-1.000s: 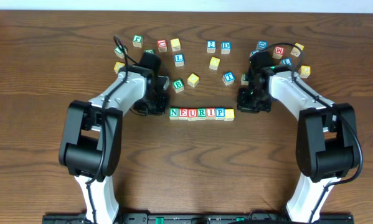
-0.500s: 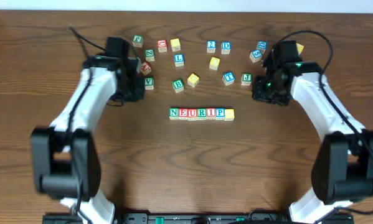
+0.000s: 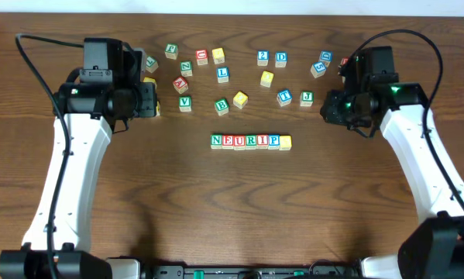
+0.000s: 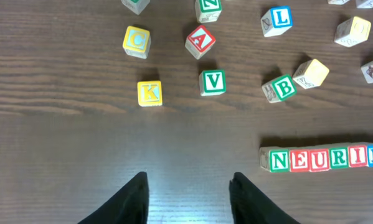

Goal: Spell out NEURIPS

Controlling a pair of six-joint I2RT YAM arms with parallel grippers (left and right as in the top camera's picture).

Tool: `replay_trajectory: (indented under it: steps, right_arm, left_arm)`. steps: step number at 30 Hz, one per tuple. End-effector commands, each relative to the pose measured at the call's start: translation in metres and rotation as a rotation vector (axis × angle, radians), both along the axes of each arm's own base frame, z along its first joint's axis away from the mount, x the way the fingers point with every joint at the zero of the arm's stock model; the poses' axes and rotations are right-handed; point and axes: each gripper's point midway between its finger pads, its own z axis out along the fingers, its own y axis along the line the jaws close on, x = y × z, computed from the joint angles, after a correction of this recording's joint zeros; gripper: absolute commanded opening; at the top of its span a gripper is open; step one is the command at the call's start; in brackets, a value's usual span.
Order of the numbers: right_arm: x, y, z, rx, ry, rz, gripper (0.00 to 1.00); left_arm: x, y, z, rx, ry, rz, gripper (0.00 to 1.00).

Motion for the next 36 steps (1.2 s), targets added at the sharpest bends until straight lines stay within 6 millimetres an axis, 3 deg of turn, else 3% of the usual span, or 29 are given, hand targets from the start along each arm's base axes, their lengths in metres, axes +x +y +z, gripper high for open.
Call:
replay_trajectory:
  steps: [1,5,15,28,36]
  right_arm:
    - [-0.003,-0.002,0.021,-0.008,-0.052,0.021,0.29]
    - [-0.010,-0.002,0.030,-0.007,-0.064,0.024,0.32]
    - [-0.025,-0.004,0.043,-0.009,-0.067,0.027,0.36]
    - [-0.030,-0.004,0.041,-0.010,-0.046,0.028,0.36]
    - [-0.032,-0.005,0.045,-0.022,-0.062,0.050,0.34]
  left_arm:
    - [-0.003,0.003,0.011,0.003,-0.015,0.005,0.52]
    - [-0.010,0.003,0.007,0.004,0.019,0.005,0.59]
    - [-0.020,0.003,0.004,0.004,0.055,0.006,0.61]
    - [-0.035,0.003,0.042,0.002,-0.053,0.006,0.61]
    - [-0.042,0.004,0.053,0.001,-0.085,0.006,0.61]
